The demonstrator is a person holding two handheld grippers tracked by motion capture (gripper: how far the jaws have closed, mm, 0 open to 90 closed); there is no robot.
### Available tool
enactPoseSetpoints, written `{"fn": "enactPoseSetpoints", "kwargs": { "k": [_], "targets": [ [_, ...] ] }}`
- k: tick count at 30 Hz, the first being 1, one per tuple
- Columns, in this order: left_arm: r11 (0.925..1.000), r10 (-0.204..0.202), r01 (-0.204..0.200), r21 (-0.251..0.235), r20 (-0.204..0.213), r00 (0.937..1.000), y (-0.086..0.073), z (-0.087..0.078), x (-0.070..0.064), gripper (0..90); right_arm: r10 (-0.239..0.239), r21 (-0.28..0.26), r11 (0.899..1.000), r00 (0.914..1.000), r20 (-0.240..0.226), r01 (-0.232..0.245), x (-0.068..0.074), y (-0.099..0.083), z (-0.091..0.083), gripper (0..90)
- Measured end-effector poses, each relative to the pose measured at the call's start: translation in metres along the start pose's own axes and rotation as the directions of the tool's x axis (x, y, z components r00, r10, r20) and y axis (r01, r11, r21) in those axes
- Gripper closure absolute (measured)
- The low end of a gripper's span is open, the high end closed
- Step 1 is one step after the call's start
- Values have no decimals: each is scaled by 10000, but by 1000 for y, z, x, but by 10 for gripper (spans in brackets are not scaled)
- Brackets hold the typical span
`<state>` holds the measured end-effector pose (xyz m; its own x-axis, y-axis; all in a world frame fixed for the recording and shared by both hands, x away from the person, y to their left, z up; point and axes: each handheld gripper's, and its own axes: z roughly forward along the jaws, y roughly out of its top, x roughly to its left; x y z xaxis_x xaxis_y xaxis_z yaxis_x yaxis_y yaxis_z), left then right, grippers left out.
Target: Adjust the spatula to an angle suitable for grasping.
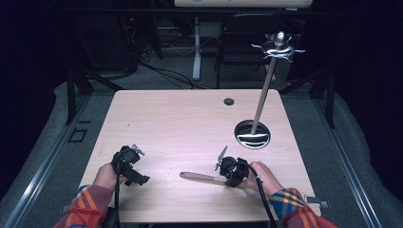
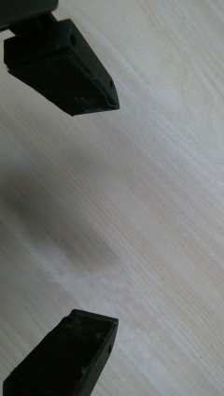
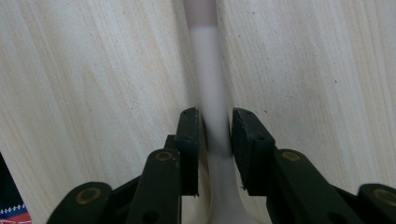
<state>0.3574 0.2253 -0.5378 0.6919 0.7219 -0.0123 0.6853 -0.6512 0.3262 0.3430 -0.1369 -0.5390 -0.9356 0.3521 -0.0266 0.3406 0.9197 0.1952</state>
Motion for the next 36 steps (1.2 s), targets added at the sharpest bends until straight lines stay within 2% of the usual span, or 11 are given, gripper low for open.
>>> {"fn": "enactPoseSetpoints", "kwargs": {
  "k": [18,30,34,36],
  "targets": [
    [10000,30,-30,4,-8,10000,0,0,-1,0,-47,-156,9999,10000,46,48,0,1,5,742],
    [10000,-8,7,19,19,10000,0,0,-1,0,-101,-46,9999,9999,67,101,1,3,6,753],
    [10000,20,-20,33,6,10000,0,0,-1,0,-206,-83,9997,9997,143,208,3,3,6,762],
    [10000,-17,17,27,20,10000,0,0,-1,0,-285,-41,9996,9990,359,286,3,3,6,771]
  ]
}}
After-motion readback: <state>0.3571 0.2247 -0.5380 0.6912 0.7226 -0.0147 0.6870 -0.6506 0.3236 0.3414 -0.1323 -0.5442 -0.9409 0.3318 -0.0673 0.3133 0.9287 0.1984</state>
